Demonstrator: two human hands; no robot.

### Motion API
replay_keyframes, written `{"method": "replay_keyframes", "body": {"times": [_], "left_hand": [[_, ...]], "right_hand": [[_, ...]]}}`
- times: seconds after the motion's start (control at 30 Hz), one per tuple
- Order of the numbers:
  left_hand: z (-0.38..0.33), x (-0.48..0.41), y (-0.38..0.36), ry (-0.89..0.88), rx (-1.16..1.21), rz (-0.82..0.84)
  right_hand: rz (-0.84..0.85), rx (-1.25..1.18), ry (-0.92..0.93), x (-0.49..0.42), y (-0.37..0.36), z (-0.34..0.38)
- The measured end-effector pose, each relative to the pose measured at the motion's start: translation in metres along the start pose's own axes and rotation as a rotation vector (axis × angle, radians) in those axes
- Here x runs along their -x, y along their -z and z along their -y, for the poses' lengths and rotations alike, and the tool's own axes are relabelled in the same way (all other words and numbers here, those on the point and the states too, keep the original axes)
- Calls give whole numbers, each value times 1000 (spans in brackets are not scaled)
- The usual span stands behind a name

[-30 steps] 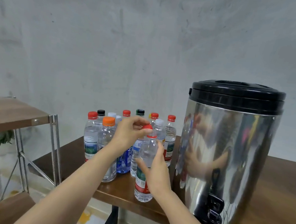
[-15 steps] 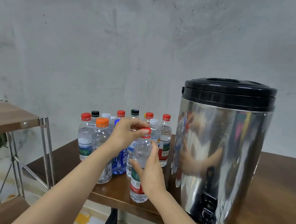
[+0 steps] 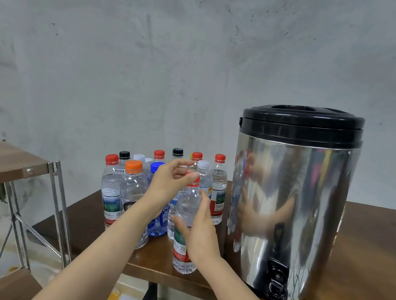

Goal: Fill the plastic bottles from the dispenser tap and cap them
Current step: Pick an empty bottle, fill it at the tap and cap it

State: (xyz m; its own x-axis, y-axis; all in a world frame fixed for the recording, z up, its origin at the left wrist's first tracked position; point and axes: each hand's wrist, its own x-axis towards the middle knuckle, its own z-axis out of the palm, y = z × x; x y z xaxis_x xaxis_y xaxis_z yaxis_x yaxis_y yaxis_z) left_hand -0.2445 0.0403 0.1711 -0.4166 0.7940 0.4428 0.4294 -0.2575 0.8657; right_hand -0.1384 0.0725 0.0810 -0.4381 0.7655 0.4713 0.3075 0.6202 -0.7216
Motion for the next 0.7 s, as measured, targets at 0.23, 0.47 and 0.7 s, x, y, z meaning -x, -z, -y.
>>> {"method": "replay_keyframes", "body": {"times": [0.23,0.47,0.7], "left_hand": [[-1,3,-2,21,10,20],[-2,5,-5,33,15,29],[3,4,-7,-15,-51,-21]], "right_hand": [[2,6,-14,-1,-1,0],[1,-5,-8,-2,-2,-2],[9,-4,-15,-3,-3,-4]]}}
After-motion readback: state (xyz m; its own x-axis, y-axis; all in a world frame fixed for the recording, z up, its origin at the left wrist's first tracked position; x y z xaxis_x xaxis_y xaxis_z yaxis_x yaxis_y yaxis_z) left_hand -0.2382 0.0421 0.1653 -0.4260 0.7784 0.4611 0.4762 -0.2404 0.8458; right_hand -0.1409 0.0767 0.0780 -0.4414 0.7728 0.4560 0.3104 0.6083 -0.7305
